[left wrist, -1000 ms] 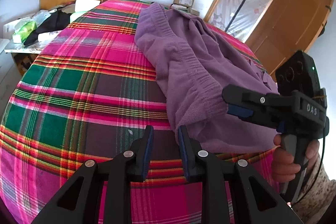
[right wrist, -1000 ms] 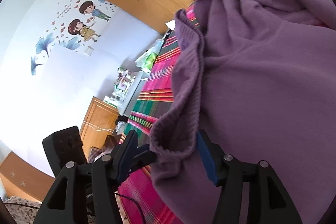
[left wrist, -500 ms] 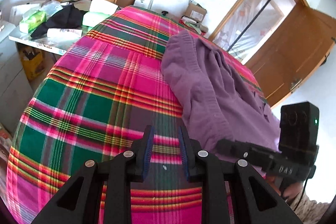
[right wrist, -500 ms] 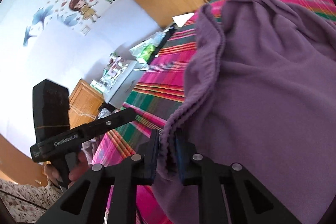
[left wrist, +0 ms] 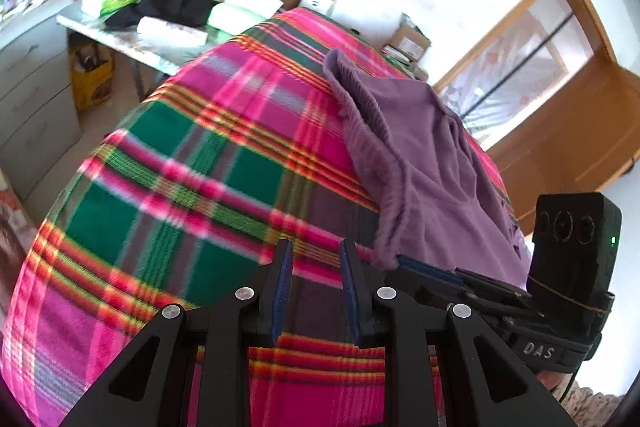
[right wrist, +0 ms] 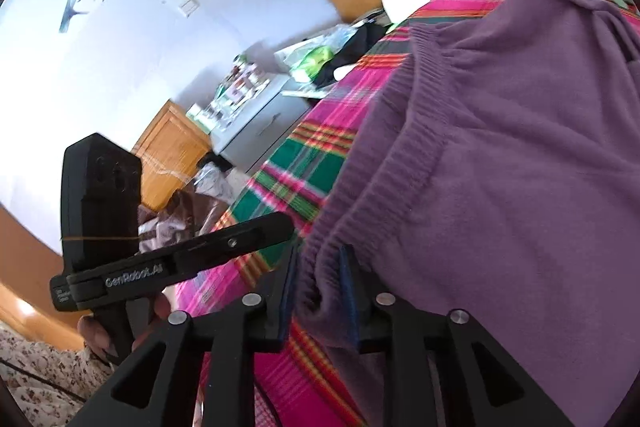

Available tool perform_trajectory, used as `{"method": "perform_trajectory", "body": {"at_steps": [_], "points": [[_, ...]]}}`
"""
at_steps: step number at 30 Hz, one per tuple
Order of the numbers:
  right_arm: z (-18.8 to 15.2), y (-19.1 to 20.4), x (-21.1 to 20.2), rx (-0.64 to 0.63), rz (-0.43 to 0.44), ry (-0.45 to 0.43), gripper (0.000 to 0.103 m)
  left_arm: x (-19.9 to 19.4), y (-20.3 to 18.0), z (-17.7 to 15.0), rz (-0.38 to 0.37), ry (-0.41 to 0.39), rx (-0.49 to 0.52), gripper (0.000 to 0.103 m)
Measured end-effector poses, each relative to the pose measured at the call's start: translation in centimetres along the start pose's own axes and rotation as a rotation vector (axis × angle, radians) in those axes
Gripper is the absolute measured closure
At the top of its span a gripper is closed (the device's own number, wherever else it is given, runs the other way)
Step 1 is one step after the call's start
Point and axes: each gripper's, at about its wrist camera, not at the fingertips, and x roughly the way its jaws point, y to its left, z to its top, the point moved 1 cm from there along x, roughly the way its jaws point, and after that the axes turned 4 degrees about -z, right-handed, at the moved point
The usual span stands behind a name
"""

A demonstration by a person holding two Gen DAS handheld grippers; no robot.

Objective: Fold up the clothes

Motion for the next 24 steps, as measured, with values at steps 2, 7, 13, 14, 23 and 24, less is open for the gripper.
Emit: {"method": "perform_trajectory", "body": {"at_steps": [2,7,13,14,23,24], "points": [[-0.3,0.6,-0.1,-0.021,-0.005,0.018,0.078,-0.1,0.2,-0.1,-0.004,0.002,-0.008,0.078],[-1.3,0.4,-3.5,-0.077,-0.116,-0.037,0.074,0.1,0.5,-0.1,-0.022,0.024,-0.022,0.078],[-2.5,-0.9,-4.8,-0.060,-0.255,-0.037,0.070,1.3,-1.4,1.6,-0.075,0.074,0.056,0.078],[-2.7,-0.7,-4.7,-0.067,-0.252,-0.033,0.070,2.3,-2.1,2.1,-0.100,0.122,0.086,0.078],[-5.2,4.2,-3.0,-0.314,-0.312,-0.028,0.058,7.3,-2.8,5.1,-0.099,0.275,0.118,0.078],[-5.2,4.4,-2.7,-0.330,-0.323,-0.027,0.058,7.7,-2.7,5.3,-0.102,0.286,0.109,0.078]]}}
